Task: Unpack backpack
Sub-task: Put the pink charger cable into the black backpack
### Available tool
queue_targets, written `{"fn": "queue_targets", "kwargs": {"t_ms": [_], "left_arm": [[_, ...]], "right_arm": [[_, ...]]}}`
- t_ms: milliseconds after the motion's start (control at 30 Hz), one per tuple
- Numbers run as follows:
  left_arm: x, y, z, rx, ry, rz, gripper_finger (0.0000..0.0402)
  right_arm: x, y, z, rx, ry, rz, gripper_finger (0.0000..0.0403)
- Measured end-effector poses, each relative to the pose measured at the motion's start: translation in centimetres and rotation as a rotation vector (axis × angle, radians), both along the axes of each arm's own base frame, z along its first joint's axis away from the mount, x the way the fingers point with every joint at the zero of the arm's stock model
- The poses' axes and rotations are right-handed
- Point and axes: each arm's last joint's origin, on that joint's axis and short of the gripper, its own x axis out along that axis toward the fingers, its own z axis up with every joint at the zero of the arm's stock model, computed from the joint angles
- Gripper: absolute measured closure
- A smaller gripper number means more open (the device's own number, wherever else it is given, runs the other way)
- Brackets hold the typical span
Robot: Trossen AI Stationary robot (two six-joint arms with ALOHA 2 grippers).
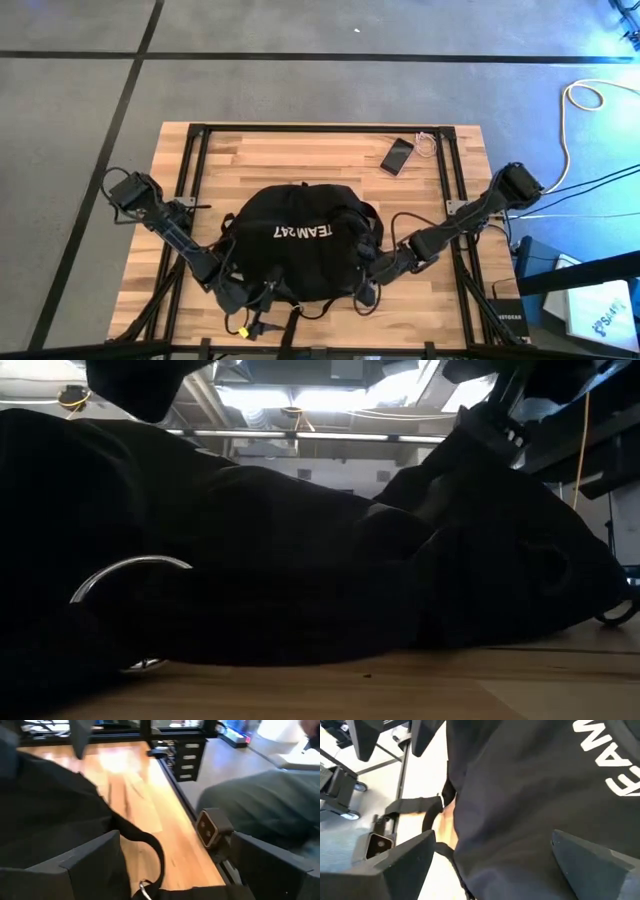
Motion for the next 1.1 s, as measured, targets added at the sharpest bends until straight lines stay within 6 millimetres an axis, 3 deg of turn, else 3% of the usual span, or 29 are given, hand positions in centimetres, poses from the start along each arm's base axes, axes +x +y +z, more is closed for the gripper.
{"fn": "queue_targets", "kwargs": {"t_ms": [467,867,1100], "left_arm": [[1.4,1.8,0.0,-0.192,0.034,0.186,0.0035],[1.8,2.2,0.3,-0.037,-0.034,0.168,0.0035],[2.3,3.1,0.2,0.006,-0.035,0.191,0.0035]], "right_arm": [[-0.5,0.3,0.0,-0.191,-0.065,-0.105,0.0024],[-0.4,0.0,0.2,-0.392,-0.099,-0.084,0.0024],[-0.1,-0.2,0.8,-0.494,-0.168,-0.170,0.0024]]}}
